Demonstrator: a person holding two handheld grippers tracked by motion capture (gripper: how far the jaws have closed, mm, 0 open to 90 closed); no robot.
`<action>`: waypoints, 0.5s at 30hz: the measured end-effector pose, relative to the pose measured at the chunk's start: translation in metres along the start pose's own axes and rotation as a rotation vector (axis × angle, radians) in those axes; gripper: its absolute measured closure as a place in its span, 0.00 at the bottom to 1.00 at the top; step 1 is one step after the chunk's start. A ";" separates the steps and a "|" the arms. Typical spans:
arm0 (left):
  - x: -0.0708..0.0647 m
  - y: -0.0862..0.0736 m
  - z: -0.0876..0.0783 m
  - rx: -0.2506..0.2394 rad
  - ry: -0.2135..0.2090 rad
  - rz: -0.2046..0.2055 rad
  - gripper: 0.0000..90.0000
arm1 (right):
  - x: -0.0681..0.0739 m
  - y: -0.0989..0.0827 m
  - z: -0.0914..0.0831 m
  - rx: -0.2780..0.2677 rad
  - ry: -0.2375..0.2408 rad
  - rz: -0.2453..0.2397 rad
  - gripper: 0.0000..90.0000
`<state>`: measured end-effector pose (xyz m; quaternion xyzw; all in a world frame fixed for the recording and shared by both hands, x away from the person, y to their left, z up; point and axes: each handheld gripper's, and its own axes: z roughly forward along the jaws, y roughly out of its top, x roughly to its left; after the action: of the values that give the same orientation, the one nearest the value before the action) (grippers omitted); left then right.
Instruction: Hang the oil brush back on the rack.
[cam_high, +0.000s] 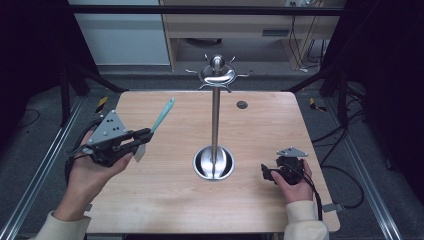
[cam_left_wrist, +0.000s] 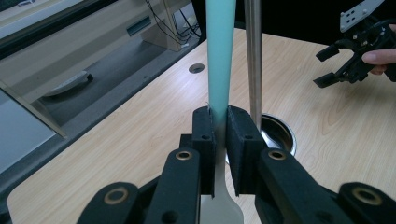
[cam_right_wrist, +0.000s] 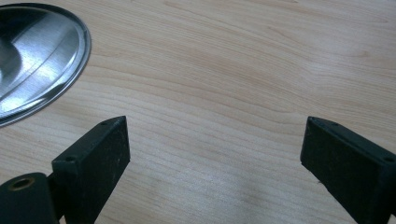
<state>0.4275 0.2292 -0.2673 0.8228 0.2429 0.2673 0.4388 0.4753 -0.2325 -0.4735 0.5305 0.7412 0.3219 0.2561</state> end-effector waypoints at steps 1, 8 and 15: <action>0.000 0.000 0.001 -0.003 -0.001 -0.006 0.91 | 0.000 0.000 0.000 0.002 0.001 0.001 0.10; -0.001 0.004 0.002 -0.015 -0.002 -0.012 0.91 | 0.001 0.000 0.001 0.006 0.003 -0.003 0.10; -0.003 0.011 0.003 -0.032 -0.006 -0.014 0.91 | 0.001 0.000 0.001 0.006 0.003 -0.001 0.10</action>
<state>0.4294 0.2198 -0.2599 0.8148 0.2430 0.2656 0.4545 0.4754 -0.2318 -0.4744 0.5303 0.7429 0.3204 0.2534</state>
